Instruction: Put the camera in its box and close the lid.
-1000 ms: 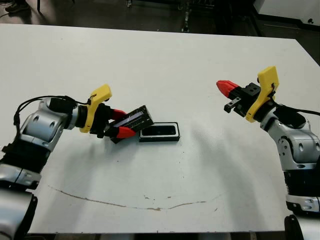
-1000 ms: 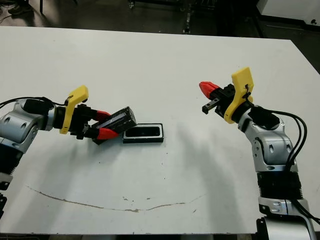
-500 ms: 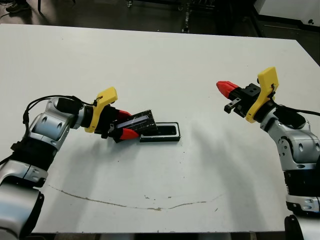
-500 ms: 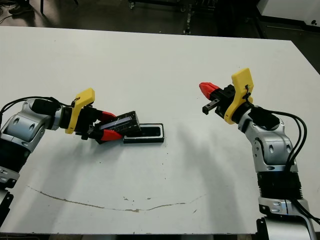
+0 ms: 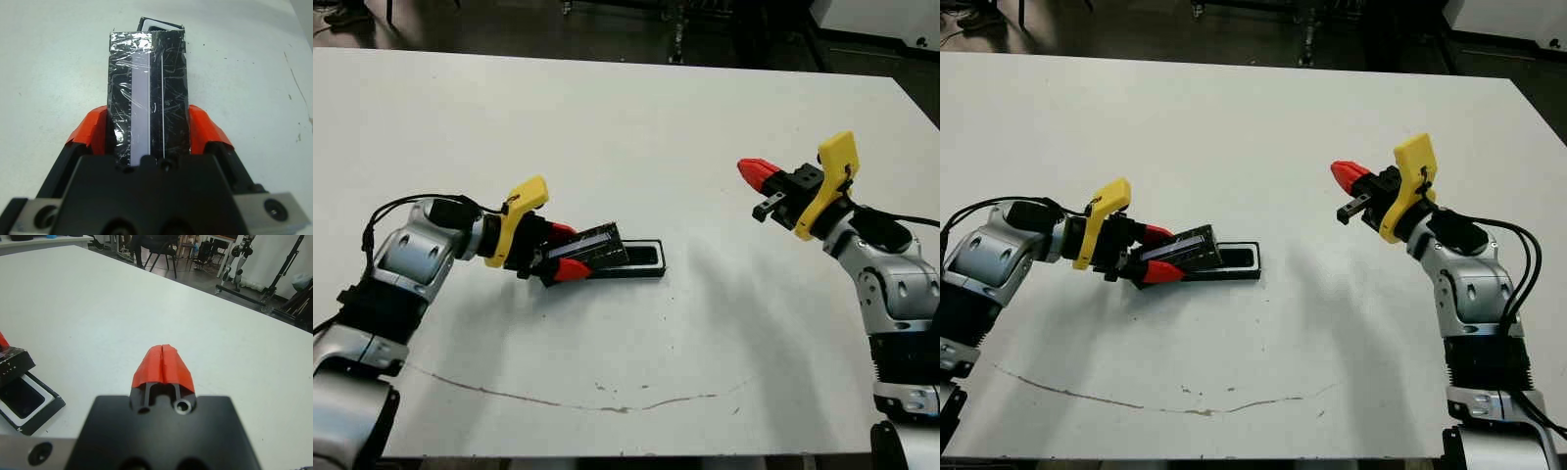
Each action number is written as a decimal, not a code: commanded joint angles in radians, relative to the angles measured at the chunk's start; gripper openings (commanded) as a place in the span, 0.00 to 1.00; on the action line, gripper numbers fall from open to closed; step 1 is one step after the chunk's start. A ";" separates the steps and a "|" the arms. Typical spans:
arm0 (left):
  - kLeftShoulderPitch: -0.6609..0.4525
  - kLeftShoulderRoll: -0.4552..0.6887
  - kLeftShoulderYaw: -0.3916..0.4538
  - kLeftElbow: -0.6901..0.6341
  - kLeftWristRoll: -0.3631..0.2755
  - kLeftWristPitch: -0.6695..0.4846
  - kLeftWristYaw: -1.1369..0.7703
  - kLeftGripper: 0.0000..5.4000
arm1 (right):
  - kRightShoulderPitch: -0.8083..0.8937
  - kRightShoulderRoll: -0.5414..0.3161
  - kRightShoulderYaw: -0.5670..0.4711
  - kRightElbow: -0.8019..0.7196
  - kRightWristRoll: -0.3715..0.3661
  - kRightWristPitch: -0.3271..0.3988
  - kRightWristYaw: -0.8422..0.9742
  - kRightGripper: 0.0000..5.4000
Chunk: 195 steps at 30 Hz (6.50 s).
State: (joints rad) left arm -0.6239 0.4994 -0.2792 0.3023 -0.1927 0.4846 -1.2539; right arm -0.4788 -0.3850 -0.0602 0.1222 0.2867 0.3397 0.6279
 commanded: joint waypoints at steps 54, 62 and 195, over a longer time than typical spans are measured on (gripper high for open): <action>-0.043 -0.257 -0.132 0.320 0.139 -0.335 0.098 0.59 | 0.029 -0.018 -0.004 -0.029 -0.008 0.007 -0.005 0.00; -0.082 -0.310 -0.135 0.403 0.148 -0.369 0.091 0.59 | 0.031 -0.021 -0.002 -0.035 -0.012 0.013 -0.009 0.00; 0.076 0.001 0.327 -0.513 -0.152 0.147 0.512 0.56 | 0.030 -0.026 0.000 -0.020 -0.014 0.031 0.001 0.00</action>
State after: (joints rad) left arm -0.5715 0.5151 0.0640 -0.1876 -0.3396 0.6004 -0.7676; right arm -0.4567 -0.3981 -0.0554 0.1045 0.2747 0.3552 0.6368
